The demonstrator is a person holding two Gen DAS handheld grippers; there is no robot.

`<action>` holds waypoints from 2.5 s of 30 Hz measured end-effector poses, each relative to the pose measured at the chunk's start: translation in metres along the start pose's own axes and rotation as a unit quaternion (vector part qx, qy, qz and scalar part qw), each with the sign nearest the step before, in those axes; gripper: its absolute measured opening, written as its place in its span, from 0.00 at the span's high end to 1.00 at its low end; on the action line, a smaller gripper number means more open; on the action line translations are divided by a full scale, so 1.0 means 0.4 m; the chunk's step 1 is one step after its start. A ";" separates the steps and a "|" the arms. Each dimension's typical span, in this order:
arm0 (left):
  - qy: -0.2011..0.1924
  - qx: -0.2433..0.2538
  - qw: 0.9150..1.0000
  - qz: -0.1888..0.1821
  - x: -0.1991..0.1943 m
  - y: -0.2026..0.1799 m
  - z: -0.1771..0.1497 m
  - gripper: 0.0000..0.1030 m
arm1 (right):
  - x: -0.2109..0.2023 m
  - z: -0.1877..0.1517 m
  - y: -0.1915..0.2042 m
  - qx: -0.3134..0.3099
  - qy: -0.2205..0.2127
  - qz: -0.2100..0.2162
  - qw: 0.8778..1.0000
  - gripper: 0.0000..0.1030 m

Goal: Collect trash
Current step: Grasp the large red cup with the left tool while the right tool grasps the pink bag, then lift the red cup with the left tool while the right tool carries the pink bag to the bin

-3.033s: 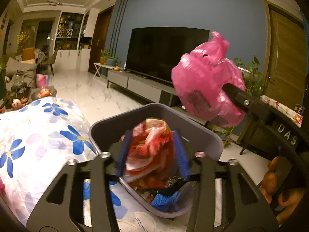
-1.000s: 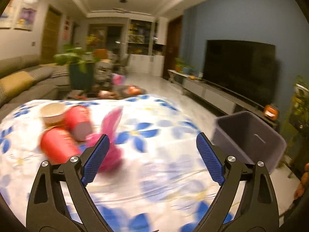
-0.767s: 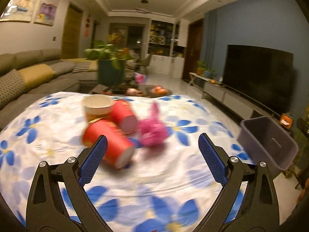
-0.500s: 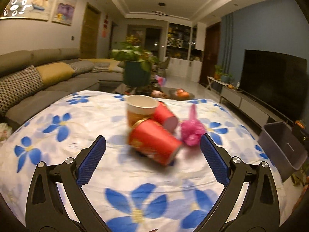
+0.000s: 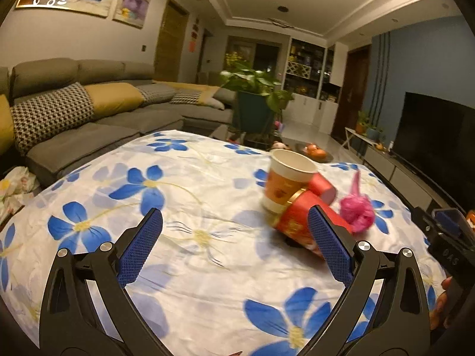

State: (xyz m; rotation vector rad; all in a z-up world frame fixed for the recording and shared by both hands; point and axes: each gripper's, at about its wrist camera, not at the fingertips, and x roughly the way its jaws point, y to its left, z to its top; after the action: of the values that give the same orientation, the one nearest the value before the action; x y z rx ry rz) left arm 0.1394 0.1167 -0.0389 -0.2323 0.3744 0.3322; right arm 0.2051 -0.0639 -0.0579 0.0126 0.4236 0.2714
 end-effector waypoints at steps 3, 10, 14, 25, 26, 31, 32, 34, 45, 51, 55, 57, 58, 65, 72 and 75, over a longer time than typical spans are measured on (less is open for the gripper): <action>0.003 -0.012 1.000 0.009 0.020 0.030 0.008 0.06 | 0.044 0.005 0.015 -0.001 0.012 0.002 1.000 0.25; 0.005 -0.019 1.000 0.011 0.047 0.049 0.020 0.06 | 0.131 0.022 0.040 0.004 0.037 0.008 0.999 0.25; 0.007 -0.017 1.000 0.009 0.052 0.043 0.018 0.06 | 0.172 0.026 0.052 0.001 0.055 0.013 0.998 0.27; 0.020 -0.005 1.000 -0.010 0.059 -0.002 0.003 0.06 | 0.212 0.005 0.042 0.009 0.104 0.048 0.993 0.80; 0.022 -0.003 1.000 -0.014 0.058 -0.010 0.000 0.06 | 0.200 0.004 0.036 0.013 0.097 0.047 0.994 0.81; 0.037 0.008 0.998 -0.056 0.058 -0.072 -0.018 0.06 | 0.120 0.009 -0.003 0.030 0.057 0.031 0.997 0.81; 0.041 0.012 0.997 -0.068 0.061 -0.089 -0.024 0.06 | 0.105 0.009 -0.011 0.031 0.051 0.028 0.998 0.81; 0.047 0.022 0.996 -0.074 0.061 -0.116 -0.035 0.06 | 0.069 0.006 -0.030 0.036 0.039 0.024 0.998 0.81; 0.105 0.004 0.991 -0.083 0.130 -0.229 -0.030 0.06 | -0.041 -0.005 -0.100 0.054 0.011 0.027 0.998 0.81; 0.123 0.001 0.991 -0.042 0.192 -0.273 -0.017 0.06 | -0.060 -0.013 -0.114 0.057 0.008 0.028 0.998 0.82; 0.129 0.003 0.991 -0.036 0.217 -0.279 -0.022 0.06 | -0.060 -0.016 -0.122 0.059 0.009 0.028 0.998 0.81; 0.132 -0.001 0.991 -0.035 0.226 -0.271 -0.024 0.10 | -0.060 -0.017 -0.123 0.058 0.008 0.028 0.998 0.82; 0.133 0.000 0.990 -0.035 0.230 -0.269 -0.026 0.12 | -0.059 -0.017 -0.124 0.057 0.008 0.028 0.998 0.82; 0.180 -0.016 0.982 -0.063 0.268 -0.236 -0.063 0.44 | -0.062 -0.020 -0.128 0.060 0.009 0.029 0.998 0.82; 0.167 -0.028 0.981 -0.092 0.219 -0.200 -0.075 0.46 | -0.071 -0.028 -0.131 0.059 0.010 0.028 0.998 0.82; 0.158 -0.027 0.982 -0.102 0.182 -0.187 -0.078 0.46 | -0.077 -0.028 -0.134 0.058 0.008 0.028 0.998 0.82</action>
State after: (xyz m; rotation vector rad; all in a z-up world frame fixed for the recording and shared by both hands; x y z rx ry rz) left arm 0.2203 0.0591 -0.0837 -0.3751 0.6502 0.1023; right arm 0.1871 -0.1241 -0.0594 0.1363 0.4559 0.3010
